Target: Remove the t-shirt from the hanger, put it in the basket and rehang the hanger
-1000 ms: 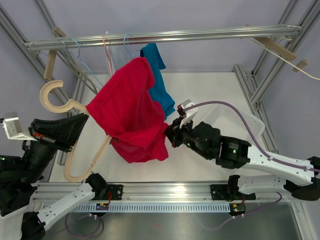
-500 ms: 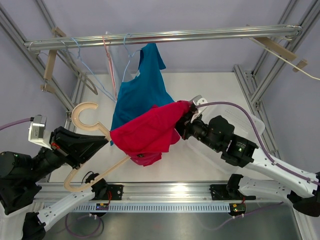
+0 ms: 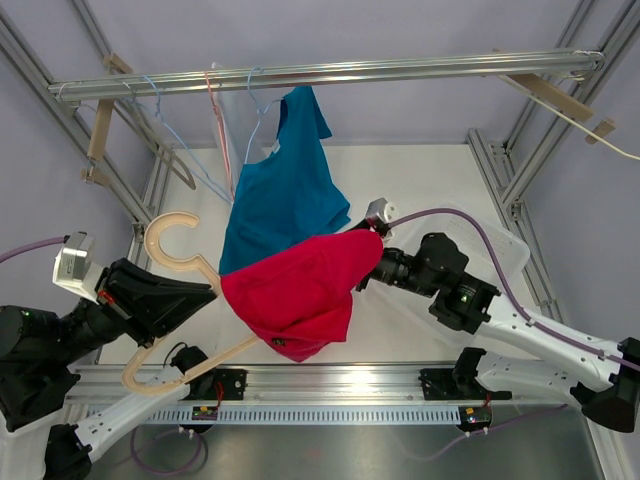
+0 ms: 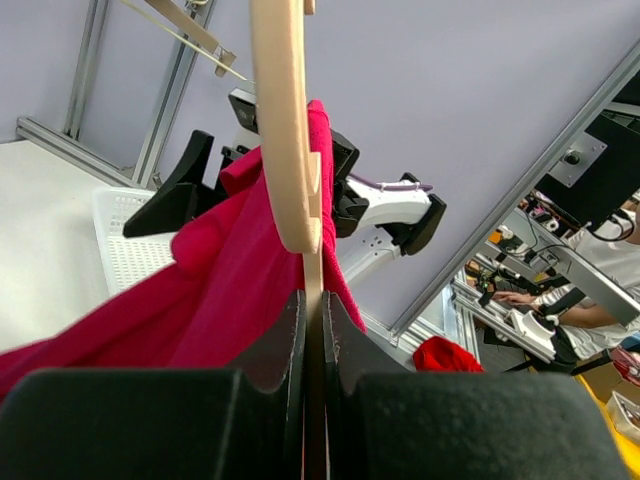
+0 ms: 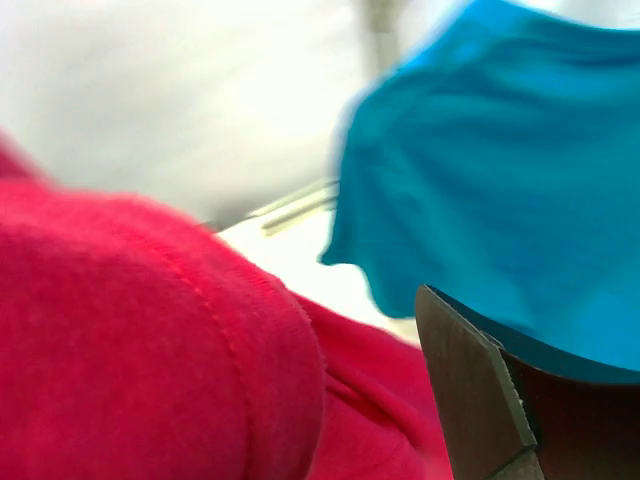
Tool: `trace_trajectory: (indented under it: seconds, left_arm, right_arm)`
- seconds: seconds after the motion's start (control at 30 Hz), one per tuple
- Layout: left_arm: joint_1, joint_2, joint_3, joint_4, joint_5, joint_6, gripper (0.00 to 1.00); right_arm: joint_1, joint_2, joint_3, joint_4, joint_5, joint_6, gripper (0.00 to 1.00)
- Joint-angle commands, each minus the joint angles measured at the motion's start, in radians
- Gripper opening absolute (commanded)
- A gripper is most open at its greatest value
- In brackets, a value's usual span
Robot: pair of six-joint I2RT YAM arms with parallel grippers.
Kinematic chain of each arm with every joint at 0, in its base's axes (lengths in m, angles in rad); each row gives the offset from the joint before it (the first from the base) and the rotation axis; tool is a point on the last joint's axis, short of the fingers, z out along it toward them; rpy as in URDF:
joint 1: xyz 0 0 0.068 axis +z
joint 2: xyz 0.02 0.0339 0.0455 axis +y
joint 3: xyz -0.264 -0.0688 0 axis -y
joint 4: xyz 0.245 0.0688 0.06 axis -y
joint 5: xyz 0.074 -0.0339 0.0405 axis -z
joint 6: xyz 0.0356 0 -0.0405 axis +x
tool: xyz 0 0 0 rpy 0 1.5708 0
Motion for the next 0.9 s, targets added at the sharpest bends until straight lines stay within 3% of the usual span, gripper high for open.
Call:
trace_trajectory:
  seconds: [0.0, 0.1, 0.13, 0.23, 0.37, 0.47, 0.87]
  left_arm:
    - [0.0, 0.0, 0.023, 0.081, -0.028, -0.01, 0.0]
    - [0.0, -0.022, 0.011, 0.078, -0.091, 0.016, 0.0]
    - [0.0, -0.026, 0.006, 0.079, -0.127, 0.022, 0.0]
    - [0.0, -0.036, -0.009, 0.066, -0.194, 0.061, 0.0]
    - [0.0, -0.023, -0.018, 0.058, -0.209, 0.081, 0.0]
    - [0.0, -0.02, -0.03, 0.058, -0.228, 0.09, 0.0]
    - [0.0, -0.029, -0.006, -0.081, -0.295, 0.159, 0.0]
  right_arm:
    - [-0.011, 0.018, 0.013, 0.143, -0.288, 0.052, 0.83]
    - [-0.012, 0.0, -0.007, 0.143, -0.405, 0.078, 0.79]
    - [-0.011, -0.029, -0.016, 0.144, -0.423, 0.101, 0.71]
    - [-0.012, -0.112, -0.06, 0.144, -0.468, 0.133, 0.63]
    - [-0.012, -0.2, -0.093, 0.126, -0.518, 0.179, 0.33]
    - [-0.012, -0.232, -0.103, 0.1, -0.496, 0.208, 0.0]
    - [-0.011, -0.271, 0.047, -0.181, 0.04, 0.098, 0.0]
